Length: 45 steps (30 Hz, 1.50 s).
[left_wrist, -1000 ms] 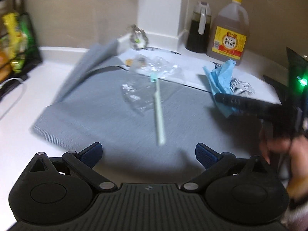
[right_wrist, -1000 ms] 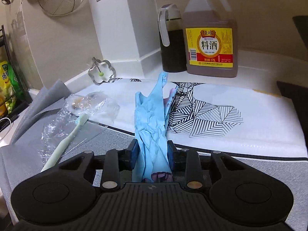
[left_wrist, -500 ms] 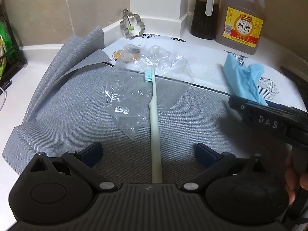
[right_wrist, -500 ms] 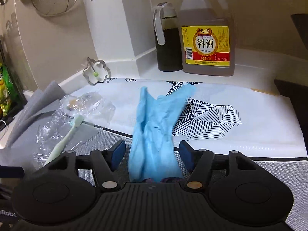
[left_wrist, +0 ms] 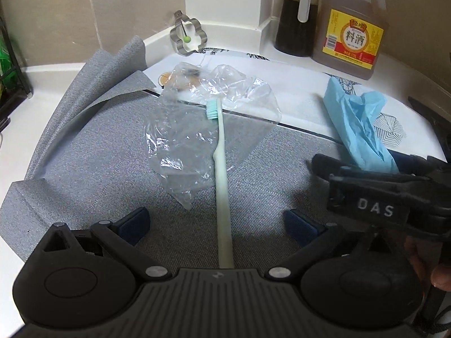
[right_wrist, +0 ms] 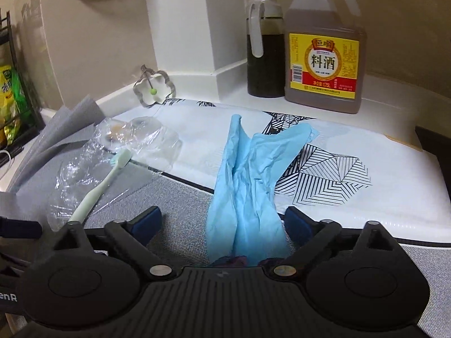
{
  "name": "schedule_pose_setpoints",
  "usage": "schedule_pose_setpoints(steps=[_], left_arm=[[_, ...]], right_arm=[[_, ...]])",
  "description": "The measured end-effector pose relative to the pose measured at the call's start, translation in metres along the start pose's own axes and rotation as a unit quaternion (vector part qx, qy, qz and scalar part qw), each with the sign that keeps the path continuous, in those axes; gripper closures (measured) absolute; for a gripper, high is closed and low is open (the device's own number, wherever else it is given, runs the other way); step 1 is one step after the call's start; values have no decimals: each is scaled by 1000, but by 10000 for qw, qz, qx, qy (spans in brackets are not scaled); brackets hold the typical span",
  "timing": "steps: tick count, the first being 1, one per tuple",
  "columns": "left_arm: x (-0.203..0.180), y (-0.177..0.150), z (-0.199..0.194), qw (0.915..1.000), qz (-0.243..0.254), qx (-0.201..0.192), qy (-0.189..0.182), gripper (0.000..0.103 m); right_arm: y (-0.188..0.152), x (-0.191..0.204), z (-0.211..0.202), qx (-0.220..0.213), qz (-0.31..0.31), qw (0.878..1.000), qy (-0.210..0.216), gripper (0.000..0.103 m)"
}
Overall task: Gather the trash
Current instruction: 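Grasp the blue glove with the right gripper while the left gripper grasps the toothbrush, then carry the toothbrush and blue glove down over the bin with both grippers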
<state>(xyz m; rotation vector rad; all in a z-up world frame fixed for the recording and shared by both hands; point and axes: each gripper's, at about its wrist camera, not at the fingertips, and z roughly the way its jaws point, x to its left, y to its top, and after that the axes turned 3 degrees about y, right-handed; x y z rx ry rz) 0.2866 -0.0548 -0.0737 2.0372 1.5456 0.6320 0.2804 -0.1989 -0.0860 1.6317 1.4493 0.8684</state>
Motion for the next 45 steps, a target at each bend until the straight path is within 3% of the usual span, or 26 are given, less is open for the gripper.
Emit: schedule_pose_setpoints(steps=[3,5,6,7,8,9,22,33,37,45], left_arm=[[-1,0,-2,9998,127,82,-140,1],[0,-1,-8,9997,183,-12,-144,19],[1,-2,-13,9996,178,-99,-190,46],[2,-2,-16,9994,186,-118,-271,76],[3,-3,-19,9992,180,-108,-348,87],[4,-3,-21,9990,136,-99,-412,92],[14,-13,-64,9909,-202,-741,-1107,94],[40,-13,-109,9827,-596,-1229,-1247,94],[42,-20,-103,9867,-449,-962,-1229,95],[33,-32,-47,9926,-234,-250,-1165,93]], right_arm=[[1,6,4,86,-173,9998,-98,3],[2,8,6,69,-226,9995,-218,9],[2,7,3,-12,-178,9995,-275,25],[2,3,0,-114,-72,9995,-302,49],[2,-2,-2,-186,64,9995,-266,58],[2,-7,-4,-225,183,9994,-169,61],[2,-14,-20,-800,483,9953,261,66],[3,-18,-29,-1081,615,9914,419,66],[1,-21,-28,-982,697,9918,432,66],[2,-21,-24,-845,725,9929,428,66]])
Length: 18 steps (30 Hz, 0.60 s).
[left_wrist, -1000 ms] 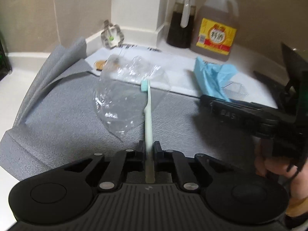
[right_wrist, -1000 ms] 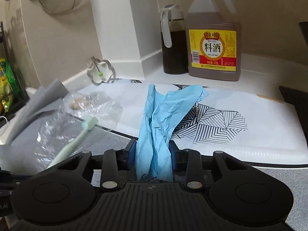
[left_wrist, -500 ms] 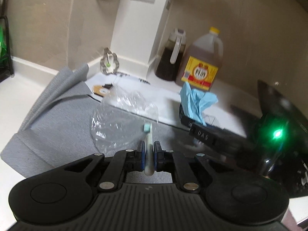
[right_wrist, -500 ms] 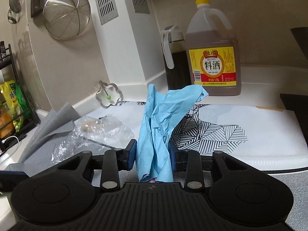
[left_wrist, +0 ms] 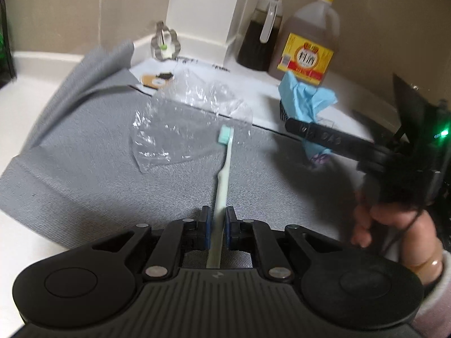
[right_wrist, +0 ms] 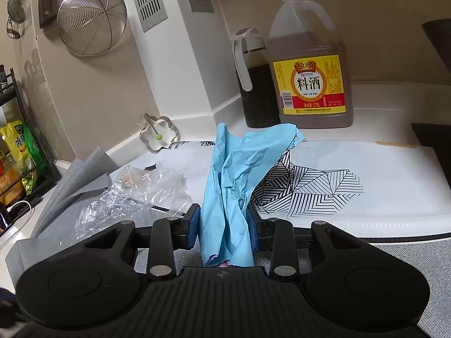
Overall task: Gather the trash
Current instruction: 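Carry the toothbrush and blue glove down over the bin with both grippers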
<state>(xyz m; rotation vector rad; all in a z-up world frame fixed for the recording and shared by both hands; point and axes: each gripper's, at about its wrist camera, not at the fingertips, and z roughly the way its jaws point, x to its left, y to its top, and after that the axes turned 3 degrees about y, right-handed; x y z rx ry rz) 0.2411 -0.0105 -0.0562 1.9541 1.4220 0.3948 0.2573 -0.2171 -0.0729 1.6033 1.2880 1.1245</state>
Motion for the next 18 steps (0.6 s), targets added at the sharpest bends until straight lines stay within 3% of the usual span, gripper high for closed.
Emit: schedule_pose_setpoints(steps=[2,4,6,9,12,14,15,18], left_arm=[[-4,3,8,10000,52,-31,46,88],[-10,8,15,9999,135,-44,82,62],[-17,13,24,9994,272,-65,193,46],[-26,20,40,9982,467,-51,361,43],[-33,23,48,9968,645,-94,469,46],[-35,23,48,9966,680,-124,453,81],[-35,24,47,9971,655,-90,375,93],[-34,23,40,9986,453,-107,254,93]], right_arm=[[0,0,0,11,-4,10000,-22,66],[1,1,1,20,-5,10000,-82,64],[1,1,1,32,-17,9999,-159,60],[1,3,3,81,-52,9995,-306,52],[0,0,9,262,24,9988,-408,48],[0,-3,12,352,119,9985,-414,49],[-1,-3,11,345,109,9985,-406,59],[-2,-2,10,319,36,9990,-315,66]])
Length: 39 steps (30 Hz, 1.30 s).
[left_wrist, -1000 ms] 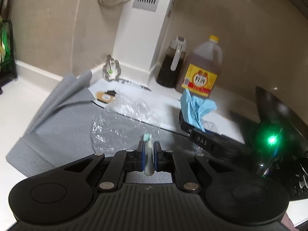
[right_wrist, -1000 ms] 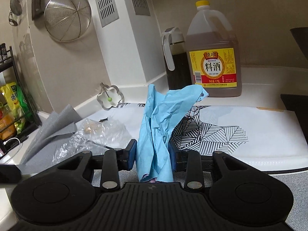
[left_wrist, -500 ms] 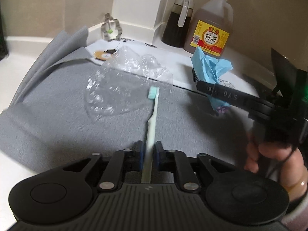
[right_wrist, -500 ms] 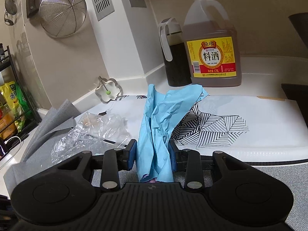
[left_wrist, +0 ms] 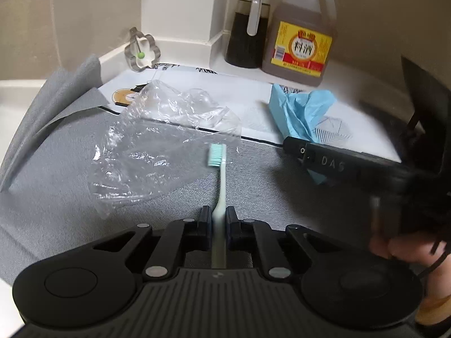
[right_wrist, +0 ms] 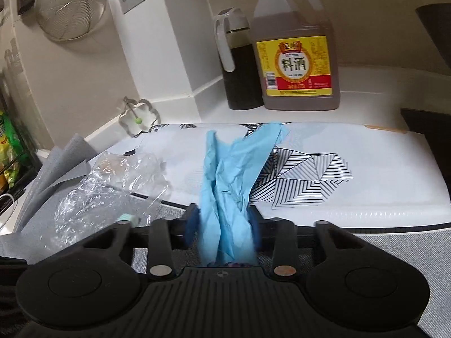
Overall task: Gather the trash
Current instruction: 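Carry the toothbrush and blue glove down over the bin with both grippers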
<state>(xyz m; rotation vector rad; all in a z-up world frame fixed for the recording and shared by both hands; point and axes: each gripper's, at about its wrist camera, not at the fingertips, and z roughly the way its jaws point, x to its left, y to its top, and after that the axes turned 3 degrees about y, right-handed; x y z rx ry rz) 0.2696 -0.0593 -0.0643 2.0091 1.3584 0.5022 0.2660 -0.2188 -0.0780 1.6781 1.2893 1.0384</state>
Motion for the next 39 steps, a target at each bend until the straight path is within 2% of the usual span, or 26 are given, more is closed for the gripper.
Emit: schedule_pose_setpoints(steps=[8,12,15,17,21,29,39], left_arm=[[-3,-13,-46,9989,-72,-369,278,93],[-1,-21,-76,9977,-122,-507,444,93],[3,-31,-96,9970,-149,-516,561,93],[5,-38,-110,9964,-149,-543,638,93],[10,-56,-135,9954,-135,-628,704,93],[11,-100,-181,9942,-240,-775,700,93],[23,-181,-222,9941,-347,-607,832,93]], right_arm=[[1,2,-15,-503,-34,9981,361,67],[1,2,-20,-734,-41,9949,686,67],[1,-4,-23,-826,113,9917,981,67],[0,-7,-30,-829,169,9918,955,67],[-8,-3,-62,-863,-105,9919,921,67],[-39,12,-157,-988,-701,9842,1288,67],[-105,28,-232,-472,-1240,9800,1480,67]])
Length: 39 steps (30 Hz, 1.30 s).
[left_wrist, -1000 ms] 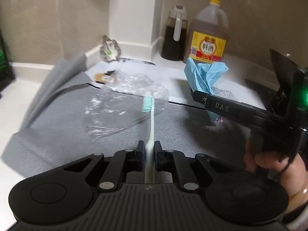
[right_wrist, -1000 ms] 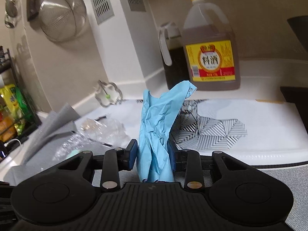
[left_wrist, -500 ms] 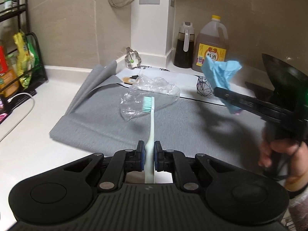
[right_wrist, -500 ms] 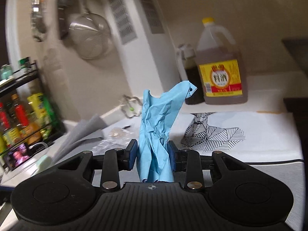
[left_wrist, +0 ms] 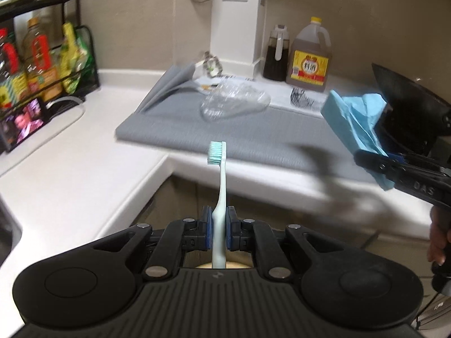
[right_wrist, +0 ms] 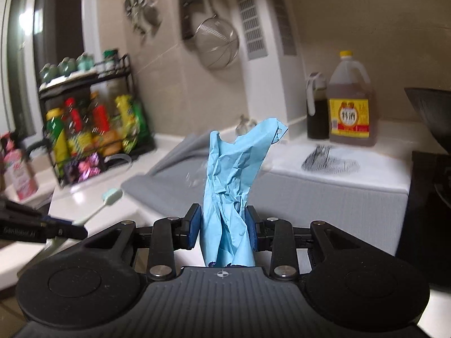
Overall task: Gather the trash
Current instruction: 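Carry the toothbrush and blue glove down over the bin with both grippers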
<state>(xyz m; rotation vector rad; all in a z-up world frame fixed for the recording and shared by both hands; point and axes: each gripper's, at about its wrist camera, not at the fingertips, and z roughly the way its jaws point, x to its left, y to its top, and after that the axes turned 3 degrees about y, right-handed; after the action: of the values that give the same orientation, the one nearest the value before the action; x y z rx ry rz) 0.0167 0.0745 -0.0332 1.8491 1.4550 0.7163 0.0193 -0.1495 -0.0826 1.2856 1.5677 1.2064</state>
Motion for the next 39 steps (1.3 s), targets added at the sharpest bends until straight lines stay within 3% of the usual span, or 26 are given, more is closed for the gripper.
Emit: schedule_pose_setpoints(steps=[10,17,39], left_arm=[[17,-88,-29,9980,-458,353,237,93],[17,-129,-32,9944,-796,624,295,93],[18,-130,-27,9933,-829,748,304,93]], right_arm=[[-67,50,-20,981,-200,9946,285,67],[-95,83,-18,1557,-564,9831,774,67],[-100,96,-7,1908,-757,9751,844,67]])
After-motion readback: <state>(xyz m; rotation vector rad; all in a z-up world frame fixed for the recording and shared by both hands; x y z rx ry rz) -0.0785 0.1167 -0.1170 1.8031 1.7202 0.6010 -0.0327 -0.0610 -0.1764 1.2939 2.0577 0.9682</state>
